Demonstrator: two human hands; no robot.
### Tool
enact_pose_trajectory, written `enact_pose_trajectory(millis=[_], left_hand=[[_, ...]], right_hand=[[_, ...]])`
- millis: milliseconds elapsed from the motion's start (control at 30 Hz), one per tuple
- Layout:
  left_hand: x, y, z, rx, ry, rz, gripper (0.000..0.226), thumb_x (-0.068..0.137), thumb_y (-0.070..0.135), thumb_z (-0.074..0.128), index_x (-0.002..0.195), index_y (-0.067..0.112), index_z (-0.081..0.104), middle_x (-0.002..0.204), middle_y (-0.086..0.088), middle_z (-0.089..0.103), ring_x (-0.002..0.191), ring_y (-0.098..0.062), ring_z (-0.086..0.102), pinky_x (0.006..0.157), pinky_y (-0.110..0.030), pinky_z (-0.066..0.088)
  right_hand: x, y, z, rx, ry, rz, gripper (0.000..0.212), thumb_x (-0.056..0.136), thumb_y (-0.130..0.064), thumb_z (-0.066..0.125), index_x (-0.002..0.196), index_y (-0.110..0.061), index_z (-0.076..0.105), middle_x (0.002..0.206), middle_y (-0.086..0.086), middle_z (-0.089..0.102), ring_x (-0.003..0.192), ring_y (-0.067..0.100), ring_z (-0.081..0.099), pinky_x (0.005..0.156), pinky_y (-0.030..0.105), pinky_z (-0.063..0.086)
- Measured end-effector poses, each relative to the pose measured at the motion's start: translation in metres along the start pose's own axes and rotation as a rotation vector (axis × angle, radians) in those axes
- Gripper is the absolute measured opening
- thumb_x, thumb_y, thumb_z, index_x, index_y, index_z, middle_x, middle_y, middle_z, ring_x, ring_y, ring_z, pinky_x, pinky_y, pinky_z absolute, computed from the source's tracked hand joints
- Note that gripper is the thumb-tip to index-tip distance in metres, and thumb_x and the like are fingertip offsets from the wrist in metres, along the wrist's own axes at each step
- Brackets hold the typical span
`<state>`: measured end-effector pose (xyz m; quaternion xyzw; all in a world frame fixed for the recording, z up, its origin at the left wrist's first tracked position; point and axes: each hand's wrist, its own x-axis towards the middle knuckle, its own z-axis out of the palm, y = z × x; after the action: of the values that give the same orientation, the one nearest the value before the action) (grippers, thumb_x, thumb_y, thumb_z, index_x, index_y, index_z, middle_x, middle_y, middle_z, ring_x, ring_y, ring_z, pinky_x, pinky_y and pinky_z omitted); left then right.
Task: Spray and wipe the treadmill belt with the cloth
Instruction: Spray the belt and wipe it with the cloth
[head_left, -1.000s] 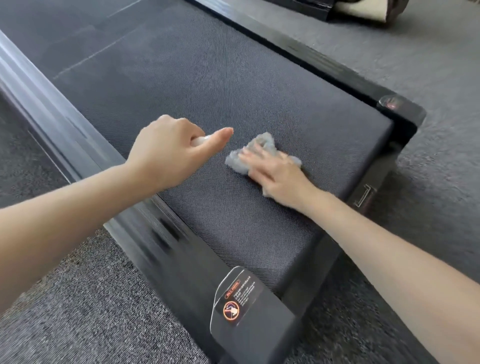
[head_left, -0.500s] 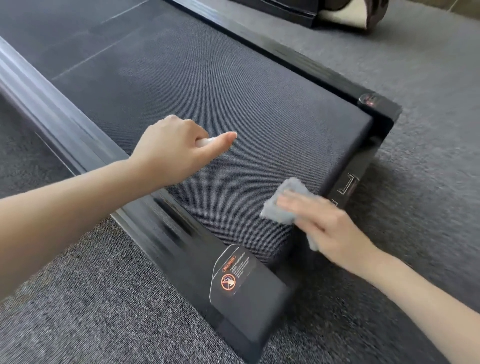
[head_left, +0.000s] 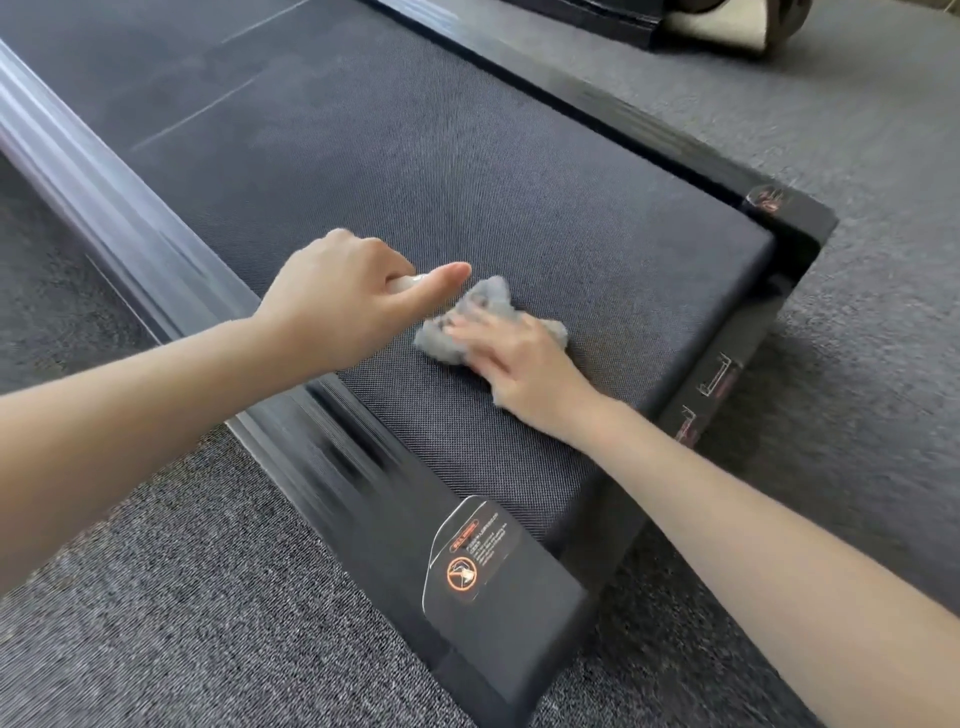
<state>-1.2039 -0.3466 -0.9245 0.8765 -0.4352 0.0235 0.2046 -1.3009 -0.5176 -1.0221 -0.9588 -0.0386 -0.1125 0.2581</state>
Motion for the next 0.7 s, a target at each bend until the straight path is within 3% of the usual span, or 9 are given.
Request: enact_pose_trajectory(millis=[133,367,533,567,667,700], left_hand=[[-0.004,-0.003,0.001,0.019,-0.04,0.008,0.074,0.078,0.079,0.02,0.05,0.011,0.025,0.042,-0.001,0.028,0.042,-0.02,0.029,0.049,-0.033,0.028],[-0.009,0.0,0.002,0.005,-0.066,0.047,0.074,0.077,0.081,0.019,0.051,0.011,0.025,0.043,0.001,0.027,0.043,-0.019,0.029,0.049,-0.032,0.026],[-0.019,0.0,-0.007,0.005,-0.08,0.092,0.075,0.077,0.082,0.018,0.051,0.011,0.025,0.043,0.001,0.027,0.043,-0.019,0.03,0.049,-0.032,0.026],[-0.022,0.0,-0.008,0.009,-0.085,0.102,0.075,0.077,0.082,0.017,0.051,0.011,0.025,0.043,0.001,0.027,0.043,-0.019,0.031,0.049,-0.032,0.026],[-0.03,0.002,-0.005,0.02,-0.133,0.131,0.075,0.076,0.083,0.018,0.051,0.013,0.026,0.042,0.003,0.029,0.042,-0.019,0.033,0.047,-0.03,0.027],[-0.033,0.004,-0.002,0.028,-0.16,0.141,0.075,0.075,0.083,0.018,0.051,0.013,0.027,0.041,0.003,0.03,0.042,-0.019,0.034,0.047,-0.03,0.029]], right_hand=[[-0.062,-0.008,-0.002,-0.06,-0.023,-0.089,0.039,0.097,-0.026,0.042,0.132,-0.019,0.056,0.14,-0.006,0.051,0.138,0.007,0.035,0.111,0.042,0.029],[-0.09,-0.001,-0.017,-0.141,0.036,0.032,0.041,0.098,-0.03,0.037,0.133,-0.02,0.056,0.141,-0.009,0.05,0.137,0.002,0.035,0.11,0.038,0.033],[-0.127,0.019,-0.03,-0.156,0.2,0.185,0.035,0.098,-0.011,0.048,0.13,-0.022,0.058,0.14,-0.006,0.052,0.136,0.008,0.039,0.108,0.039,0.034],[-0.134,0.022,-0.036,-0.121,0.244,0.244,0.035,0.099,-0.007,0.048,0.129,-0.022,0.059,0.138,-0.008,0.053,0.135,0.008,0.041,0.109,0.036,0.034],[-0.143,0.02,-0.056,0.027,0.435,0.489,0.037,0.098,-0.004,0.045,0.129,-0.019,0.058,0.134,-0.013,0.051,0.13,0.008,0.045,0.108,0.01,0.026],[-0.14,0.02,-0.06,0.064,0.477,0.547,0.036,0.098,-0.006,0.045,0.131,-0.017,0.057,0.133,-0.013,0.051,0.129,0.01,0.047,0.107,0.01,0.028]])
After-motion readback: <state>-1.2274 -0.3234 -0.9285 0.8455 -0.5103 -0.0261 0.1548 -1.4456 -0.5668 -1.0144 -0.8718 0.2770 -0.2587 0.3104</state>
